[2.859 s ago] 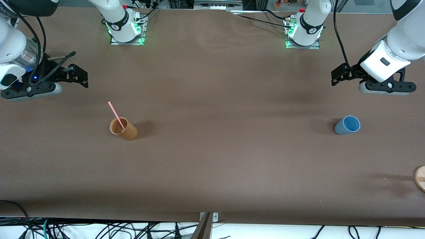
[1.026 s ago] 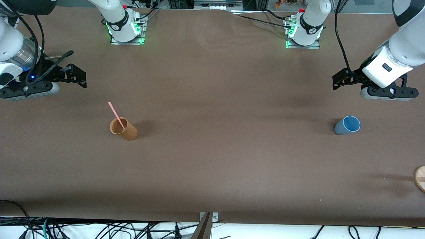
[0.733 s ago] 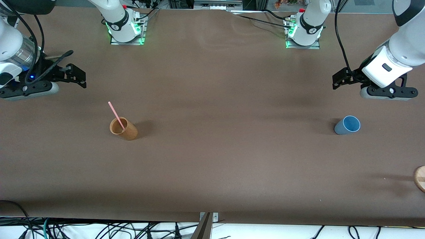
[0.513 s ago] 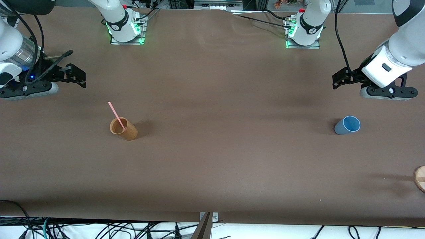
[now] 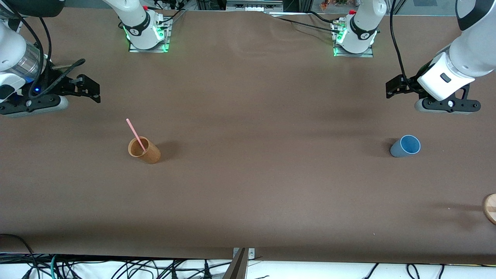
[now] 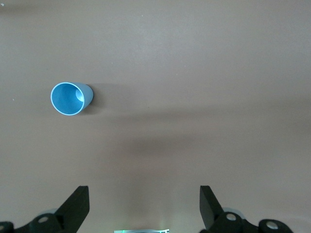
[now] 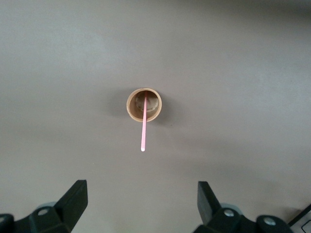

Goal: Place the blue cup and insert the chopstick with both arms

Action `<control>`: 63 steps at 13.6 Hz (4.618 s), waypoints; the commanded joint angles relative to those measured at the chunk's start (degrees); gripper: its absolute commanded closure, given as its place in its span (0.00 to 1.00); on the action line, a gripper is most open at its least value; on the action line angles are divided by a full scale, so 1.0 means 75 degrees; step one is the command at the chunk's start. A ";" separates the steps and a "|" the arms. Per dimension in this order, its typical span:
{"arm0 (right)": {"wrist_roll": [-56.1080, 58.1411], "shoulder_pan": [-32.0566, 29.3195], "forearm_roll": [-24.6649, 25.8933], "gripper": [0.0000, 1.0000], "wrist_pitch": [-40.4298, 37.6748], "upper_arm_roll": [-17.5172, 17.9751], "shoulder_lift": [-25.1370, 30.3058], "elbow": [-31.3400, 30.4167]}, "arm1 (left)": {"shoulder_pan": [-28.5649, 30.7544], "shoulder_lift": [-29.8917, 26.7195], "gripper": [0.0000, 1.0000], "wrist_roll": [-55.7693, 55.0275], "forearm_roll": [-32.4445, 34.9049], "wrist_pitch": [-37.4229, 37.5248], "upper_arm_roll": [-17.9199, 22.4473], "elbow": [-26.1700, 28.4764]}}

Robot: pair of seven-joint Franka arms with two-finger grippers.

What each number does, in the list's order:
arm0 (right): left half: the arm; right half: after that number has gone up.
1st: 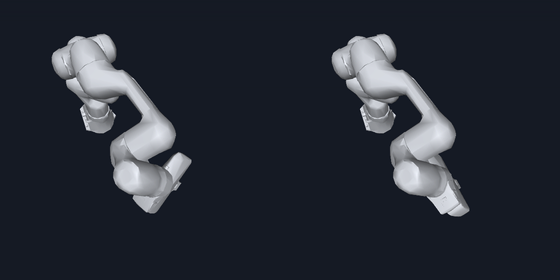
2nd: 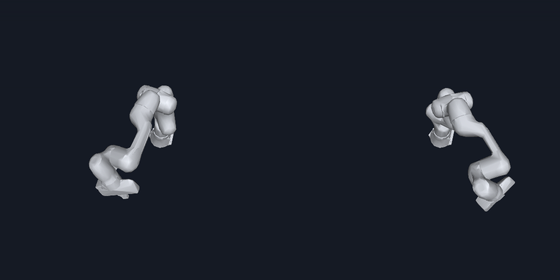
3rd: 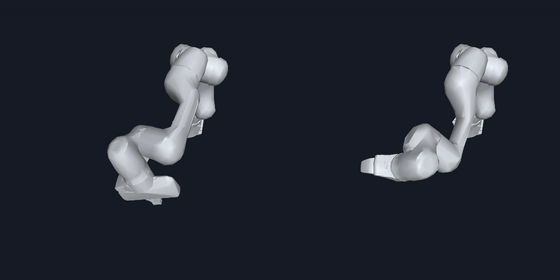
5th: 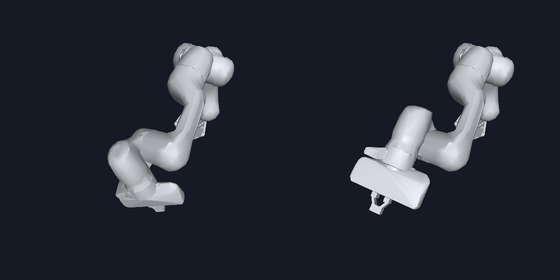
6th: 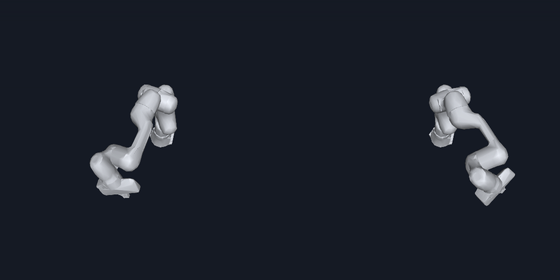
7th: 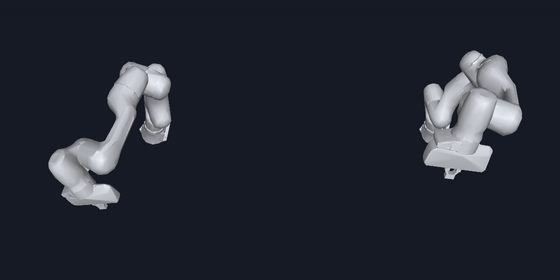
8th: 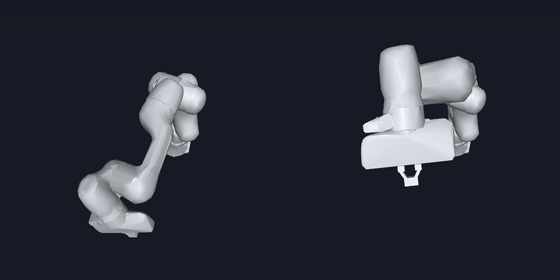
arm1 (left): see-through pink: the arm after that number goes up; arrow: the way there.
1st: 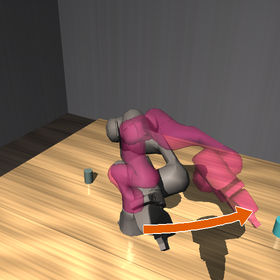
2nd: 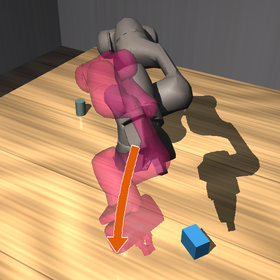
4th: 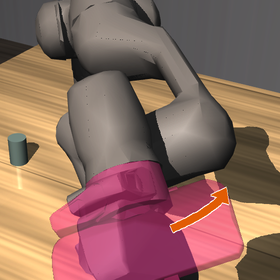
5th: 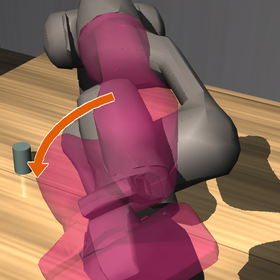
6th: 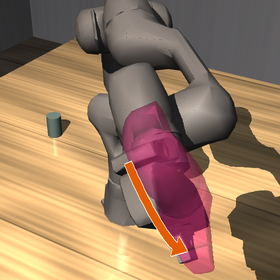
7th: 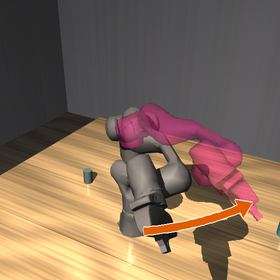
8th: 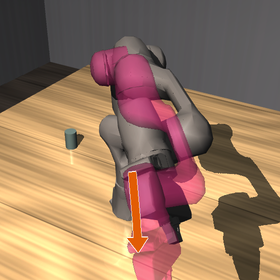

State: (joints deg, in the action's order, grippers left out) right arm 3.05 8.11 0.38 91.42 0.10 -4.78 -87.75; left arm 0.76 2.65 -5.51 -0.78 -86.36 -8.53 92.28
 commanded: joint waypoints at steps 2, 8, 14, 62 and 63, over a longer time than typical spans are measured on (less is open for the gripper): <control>0.0004 0.0032 0.0090 0.00 -0.0073 -0.0025 0.0122 0.0005 | -0.0066 0.0302 0.00 0.0066 0.0140 0.0205 -0.0023 -0.0363; 0.0050 0.0032 0.0184 0.00 -0.0353 -0.0025 -0.0077 -0.0077 | 0.0833 0.1613 0.00 0.0520 0.0233 0.0054 0.0164 -0.0538; 0.0050 0.0079 0.0090 0.00 0.1202 -0.0002 -0.0324 -0.1503 | 0.1925 0.2611 0.00 0.3170 0.1640 -0.2111 0.0130 -0.0013; 0.0039 0.0138 -0.0214 1.00 -0.1009 0.0689 -0.0429 0.0144 | 0.2421 0.3420 1.00 -0.0479 0.0514 -0.3228 -0.3338 0.0668; 0.0039 0.0138 -0.0296 1.00 -0.1022 0.0748 -0.0464 0.0274 | 0.1908 0.3432 1.00 -0.0995 0.0514 -0.3240 -0.3351 0.0645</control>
State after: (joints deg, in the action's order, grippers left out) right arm 3.19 9.31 -0.30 85.82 4.94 -7.24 -88.97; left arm 19.60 28.96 -5.99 3.36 -111.29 -33.43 96.77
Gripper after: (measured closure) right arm 0.921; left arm 0.947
